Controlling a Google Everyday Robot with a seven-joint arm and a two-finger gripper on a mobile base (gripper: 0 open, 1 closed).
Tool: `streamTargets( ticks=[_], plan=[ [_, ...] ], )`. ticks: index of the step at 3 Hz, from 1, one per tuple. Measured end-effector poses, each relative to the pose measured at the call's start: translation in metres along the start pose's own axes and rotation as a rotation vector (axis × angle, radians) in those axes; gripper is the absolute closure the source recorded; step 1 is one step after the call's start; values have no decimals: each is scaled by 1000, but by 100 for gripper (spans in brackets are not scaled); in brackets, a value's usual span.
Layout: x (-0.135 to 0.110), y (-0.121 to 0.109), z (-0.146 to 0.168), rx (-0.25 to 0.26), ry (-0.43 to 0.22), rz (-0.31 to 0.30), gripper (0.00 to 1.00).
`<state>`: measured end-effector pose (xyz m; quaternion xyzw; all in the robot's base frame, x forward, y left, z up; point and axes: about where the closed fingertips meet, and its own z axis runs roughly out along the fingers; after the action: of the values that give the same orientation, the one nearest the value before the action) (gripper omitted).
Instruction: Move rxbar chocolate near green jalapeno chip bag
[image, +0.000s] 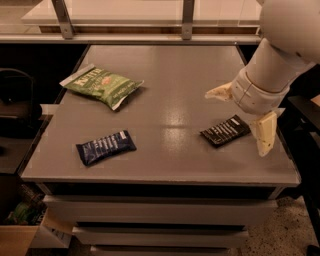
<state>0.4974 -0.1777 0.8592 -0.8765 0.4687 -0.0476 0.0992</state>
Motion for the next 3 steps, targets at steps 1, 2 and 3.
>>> streamTargets(
  ticks=[1,2,3],
  plan=[
    [0,-6,10,-17,-1,-20,0],
    [-3,-12,20,-39,-9,-35,0],
    [-5,-16,29,-59,-18,-49,16]
  ],
)
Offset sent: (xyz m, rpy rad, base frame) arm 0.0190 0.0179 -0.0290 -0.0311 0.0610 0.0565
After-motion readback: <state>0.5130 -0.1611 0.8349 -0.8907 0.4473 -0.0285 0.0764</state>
